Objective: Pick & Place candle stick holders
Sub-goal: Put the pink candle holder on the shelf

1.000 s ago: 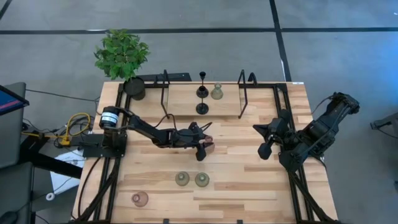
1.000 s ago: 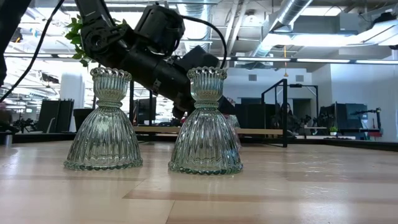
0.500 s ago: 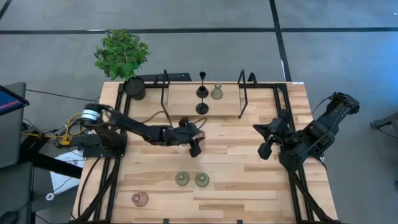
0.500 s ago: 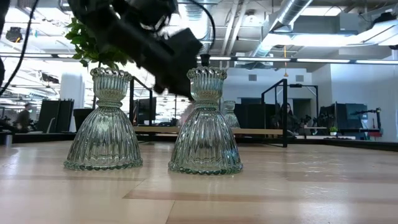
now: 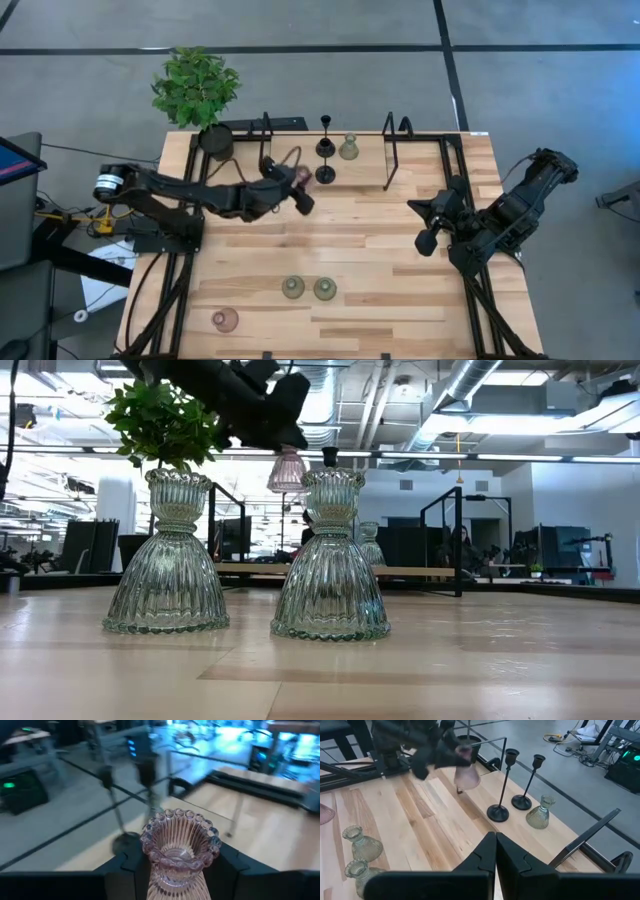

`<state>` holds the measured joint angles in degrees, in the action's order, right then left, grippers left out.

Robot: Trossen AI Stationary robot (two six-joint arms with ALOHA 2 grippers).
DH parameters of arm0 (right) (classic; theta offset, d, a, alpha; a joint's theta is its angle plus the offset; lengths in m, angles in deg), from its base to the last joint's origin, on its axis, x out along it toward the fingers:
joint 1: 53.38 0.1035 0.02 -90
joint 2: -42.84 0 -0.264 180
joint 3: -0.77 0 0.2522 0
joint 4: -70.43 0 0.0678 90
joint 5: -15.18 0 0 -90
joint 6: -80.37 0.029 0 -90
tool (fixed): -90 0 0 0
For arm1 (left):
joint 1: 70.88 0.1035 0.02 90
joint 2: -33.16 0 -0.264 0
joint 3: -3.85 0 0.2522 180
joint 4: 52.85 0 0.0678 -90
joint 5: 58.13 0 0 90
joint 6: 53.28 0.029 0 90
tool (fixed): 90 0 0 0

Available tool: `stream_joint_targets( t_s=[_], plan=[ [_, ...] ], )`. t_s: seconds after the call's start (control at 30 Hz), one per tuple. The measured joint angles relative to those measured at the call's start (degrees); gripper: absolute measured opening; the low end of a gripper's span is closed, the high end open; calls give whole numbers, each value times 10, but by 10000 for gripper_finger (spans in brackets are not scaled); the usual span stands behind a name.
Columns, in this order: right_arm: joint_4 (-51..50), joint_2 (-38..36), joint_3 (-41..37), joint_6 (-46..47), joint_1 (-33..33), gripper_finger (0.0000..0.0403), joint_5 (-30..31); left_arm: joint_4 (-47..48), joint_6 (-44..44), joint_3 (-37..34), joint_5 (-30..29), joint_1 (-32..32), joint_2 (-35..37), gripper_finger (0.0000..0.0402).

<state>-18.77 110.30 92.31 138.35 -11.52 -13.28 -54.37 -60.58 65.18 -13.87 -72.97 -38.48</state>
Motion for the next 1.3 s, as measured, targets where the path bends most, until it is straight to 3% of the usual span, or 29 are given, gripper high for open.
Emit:
stream_joint_targets(
  t_s=[0.2, 0.53, 0.7, 0.97, 1.3],
  plan=[
    [-6, 0, 0, 0, 0, 0, 0, -5, -3, 0, -52, 60, -10, 139],
    [-9, 0, 0, 0, 0, 0, 0, -19, -25, 0, -50, 159, -33, 139],
    [-9, 0, 0, 0, 0, 0, 0, -48, -53, 1, -10, 195, -60, 139],
    [-9, 0, 0, 1, 0, 0, 0, -121, -41, 2, -30, 214, -124, 139],
    [-9, 0, 0, 1, 0, 0, 0, -139, -39, 1, -40, 211, -127, 139]
  ],
)
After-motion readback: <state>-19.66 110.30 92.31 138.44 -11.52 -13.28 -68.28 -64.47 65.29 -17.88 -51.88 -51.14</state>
